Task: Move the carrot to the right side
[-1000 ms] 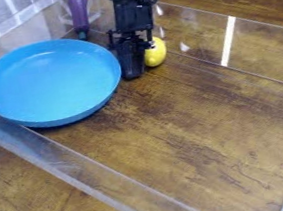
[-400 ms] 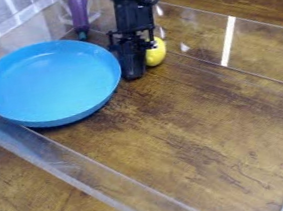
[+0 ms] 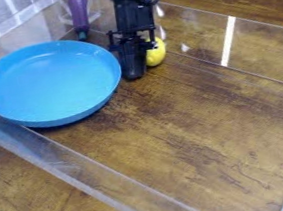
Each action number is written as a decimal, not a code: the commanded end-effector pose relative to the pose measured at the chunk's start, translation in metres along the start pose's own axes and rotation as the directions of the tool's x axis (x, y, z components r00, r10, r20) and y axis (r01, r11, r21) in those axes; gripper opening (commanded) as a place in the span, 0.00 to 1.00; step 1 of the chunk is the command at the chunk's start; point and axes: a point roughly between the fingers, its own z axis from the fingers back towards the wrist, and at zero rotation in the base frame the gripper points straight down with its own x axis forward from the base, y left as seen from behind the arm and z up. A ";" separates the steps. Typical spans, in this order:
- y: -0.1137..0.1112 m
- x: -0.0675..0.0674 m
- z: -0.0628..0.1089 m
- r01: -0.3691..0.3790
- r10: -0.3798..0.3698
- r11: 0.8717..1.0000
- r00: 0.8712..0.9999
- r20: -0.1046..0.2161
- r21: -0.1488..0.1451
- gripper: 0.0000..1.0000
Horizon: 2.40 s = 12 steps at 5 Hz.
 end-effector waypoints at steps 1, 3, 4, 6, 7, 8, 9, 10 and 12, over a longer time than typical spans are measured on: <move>-0.022 -0.011 0.044 0.041 -0.047 0.997 0.995 0.088 0.069 0.00; -0.034 -0.010 0.048 0.150 -0.155 0.984 0.987 0.046 0.096 0.00; -0.042 -0.015 0.058 0.161 -0.166 0.982 0.985 0.044 0.101 0.00; -0.059 -0.024 0.080 0.184 -0.189 0.976 0.981 0.040 0.114 0.00; -0.073 -0.021 0.078 0.191 -0.197 0.975 0.979 0.046 0.116 0.00; -0.091 -0.016 0.073 0.209 -0.215 0.971 0.976 0.046 0.114 0.00; -0.095 -0.018 0.071 0.186 -0.193 0.977 0.979 0.063 0.107 0.00; -0.101 -0.020 0.068 0.169 -0.177 0.981 0.981 0.078 0.098 0.00; -0.098 -0.025 0.066 0.349 -0.353 0.929 0.936 0.012 0.122 0.00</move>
